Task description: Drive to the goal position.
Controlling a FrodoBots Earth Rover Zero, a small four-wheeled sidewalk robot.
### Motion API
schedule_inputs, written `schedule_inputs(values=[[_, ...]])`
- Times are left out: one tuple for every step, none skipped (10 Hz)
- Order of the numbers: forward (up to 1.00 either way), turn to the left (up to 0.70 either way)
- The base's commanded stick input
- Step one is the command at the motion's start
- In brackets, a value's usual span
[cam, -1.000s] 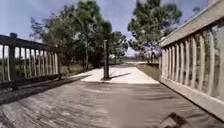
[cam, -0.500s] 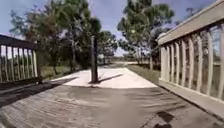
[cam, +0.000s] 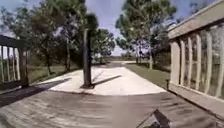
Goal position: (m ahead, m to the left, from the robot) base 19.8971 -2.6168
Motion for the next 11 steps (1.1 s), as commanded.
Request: schedule_inputs(values=[[0.85, 0.0], [0.85, 0.0], [0.85, 0.0], [0.85, 0.0], [0.85, 0.0], [0.85, 0.0], [0.85, 0.0], [0.85, 0.0], [0.85, 0.0], [0.85, 0.0], [0.85, 0.0]])
